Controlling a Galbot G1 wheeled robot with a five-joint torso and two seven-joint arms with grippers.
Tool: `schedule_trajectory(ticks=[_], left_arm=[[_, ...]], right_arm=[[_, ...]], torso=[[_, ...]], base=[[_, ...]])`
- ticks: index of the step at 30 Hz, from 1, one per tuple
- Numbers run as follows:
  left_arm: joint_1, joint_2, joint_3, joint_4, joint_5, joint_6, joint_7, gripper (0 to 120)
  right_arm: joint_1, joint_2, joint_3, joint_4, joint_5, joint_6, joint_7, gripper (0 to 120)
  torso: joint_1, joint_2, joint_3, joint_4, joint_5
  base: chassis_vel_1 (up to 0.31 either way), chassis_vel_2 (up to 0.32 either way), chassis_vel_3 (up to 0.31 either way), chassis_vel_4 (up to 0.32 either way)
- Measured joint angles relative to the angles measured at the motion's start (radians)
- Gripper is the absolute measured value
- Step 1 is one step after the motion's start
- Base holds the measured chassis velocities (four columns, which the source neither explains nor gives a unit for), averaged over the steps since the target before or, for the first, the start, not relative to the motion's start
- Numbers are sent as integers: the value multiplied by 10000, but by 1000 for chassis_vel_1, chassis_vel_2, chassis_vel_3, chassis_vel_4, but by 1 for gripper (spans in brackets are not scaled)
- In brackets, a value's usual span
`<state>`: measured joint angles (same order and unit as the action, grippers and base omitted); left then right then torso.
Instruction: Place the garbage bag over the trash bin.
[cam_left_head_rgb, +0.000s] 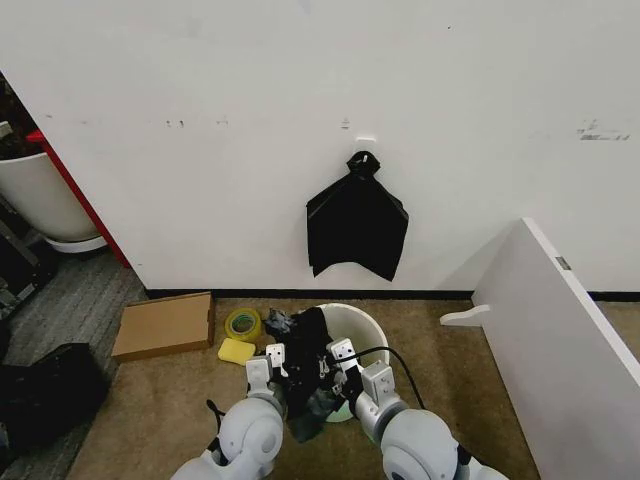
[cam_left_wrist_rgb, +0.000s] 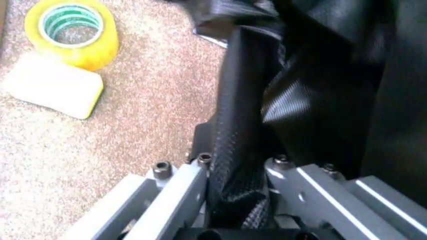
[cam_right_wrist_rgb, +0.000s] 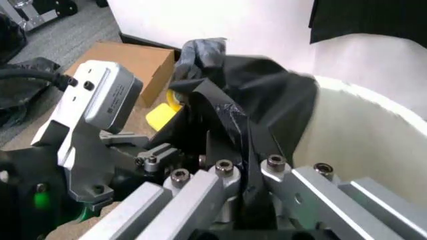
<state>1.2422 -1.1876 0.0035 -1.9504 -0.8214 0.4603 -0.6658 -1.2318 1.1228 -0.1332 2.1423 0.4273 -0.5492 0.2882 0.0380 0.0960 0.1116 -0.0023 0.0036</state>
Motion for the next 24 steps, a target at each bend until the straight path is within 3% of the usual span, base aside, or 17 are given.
schedule_trajectory(ticks=[7, 13, 24], left_arm=[[122, -60, -220, 22, 209, -506, -16, 3], [280, -197, -762, 33, 384, -1564, 19, 3], [598, -86, -1009, -339, 415, -2027, 118, 3]], right_arm=[[-101, 12, 69, 31, 1, 48, 55, 0], [-369, 39, 410, 274, 49, 100, 322, 0], [-695, -78, 866, 541, 453, -5, 1019, 0]], torso=[[0, 0, 0, 0, 0], [0, 0, 0, 1, 0], [0, 0, 0, 1, 1]], base=[[0, 0, 0, 0], [0, 0, 0, 0], [0, 0, 0, 0]])
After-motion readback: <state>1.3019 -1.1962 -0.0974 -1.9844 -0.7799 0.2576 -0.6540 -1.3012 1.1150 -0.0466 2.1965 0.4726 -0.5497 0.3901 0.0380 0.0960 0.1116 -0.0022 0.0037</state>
